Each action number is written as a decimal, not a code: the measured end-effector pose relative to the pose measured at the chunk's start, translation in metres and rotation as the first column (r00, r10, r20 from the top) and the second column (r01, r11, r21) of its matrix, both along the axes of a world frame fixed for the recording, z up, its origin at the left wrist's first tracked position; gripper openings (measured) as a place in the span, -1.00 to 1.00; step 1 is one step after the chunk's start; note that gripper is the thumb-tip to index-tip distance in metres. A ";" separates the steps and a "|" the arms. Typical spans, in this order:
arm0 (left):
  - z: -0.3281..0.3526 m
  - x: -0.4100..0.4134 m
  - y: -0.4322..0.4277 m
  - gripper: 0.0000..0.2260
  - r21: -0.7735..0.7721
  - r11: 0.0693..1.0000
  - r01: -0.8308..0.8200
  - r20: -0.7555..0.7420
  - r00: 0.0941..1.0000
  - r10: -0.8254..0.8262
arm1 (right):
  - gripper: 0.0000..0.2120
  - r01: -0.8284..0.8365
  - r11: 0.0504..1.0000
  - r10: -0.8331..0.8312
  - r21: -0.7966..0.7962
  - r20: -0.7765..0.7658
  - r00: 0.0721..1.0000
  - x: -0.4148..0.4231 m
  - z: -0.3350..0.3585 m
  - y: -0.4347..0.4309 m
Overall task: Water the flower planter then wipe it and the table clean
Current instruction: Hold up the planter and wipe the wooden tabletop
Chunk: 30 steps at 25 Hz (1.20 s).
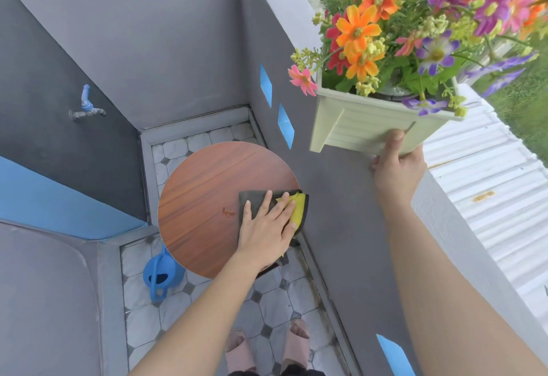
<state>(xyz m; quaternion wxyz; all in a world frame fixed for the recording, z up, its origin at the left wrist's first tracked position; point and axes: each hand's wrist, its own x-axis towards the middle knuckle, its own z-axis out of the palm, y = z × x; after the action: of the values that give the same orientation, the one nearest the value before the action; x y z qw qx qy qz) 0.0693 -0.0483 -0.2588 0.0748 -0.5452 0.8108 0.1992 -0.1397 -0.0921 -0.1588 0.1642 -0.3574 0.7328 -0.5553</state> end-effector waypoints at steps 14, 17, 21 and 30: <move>-0.007 0.064 -0.042 -0.55 -0.091 0.931 -0.353 0.000 0.935 0.355 | -0.67 0.016 1.000 -0.016 -0.014 0.019 1.000 0.003 0.002 0.000; -0.007 0.109 -0.036 -0.55 -0.084 0.871 -0.484 0.008 0.874 0.486 | -0.54 0.010 1.000 -0.010 -0.011 0.023 1.000 0.002 0.001 0.000; -0.008 0.141 -0.011 -0.54 -0.067 0.805 -0.589 -0.001 0.807 0.591 | -0.49 0.004 1.000 -0.003 -0.015 0.048 0.999 0.005 0.004 0.001; 0.003 0.055 0.079 -0.49 -0.031 0.931 -0.363 0.001 0.932 0.364 | -0.53 0.009 1.000 -0.009 -0.004 0.044 0.999 0.004 0.004 0.002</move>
<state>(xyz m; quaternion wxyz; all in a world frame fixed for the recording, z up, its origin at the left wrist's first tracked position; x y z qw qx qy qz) 0.1246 0.0305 -0.2557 0.0310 -0.6875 0.6986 0.1957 -0.1359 -0.0898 -0.1545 0.1772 -0.3420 0.7295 -0.5653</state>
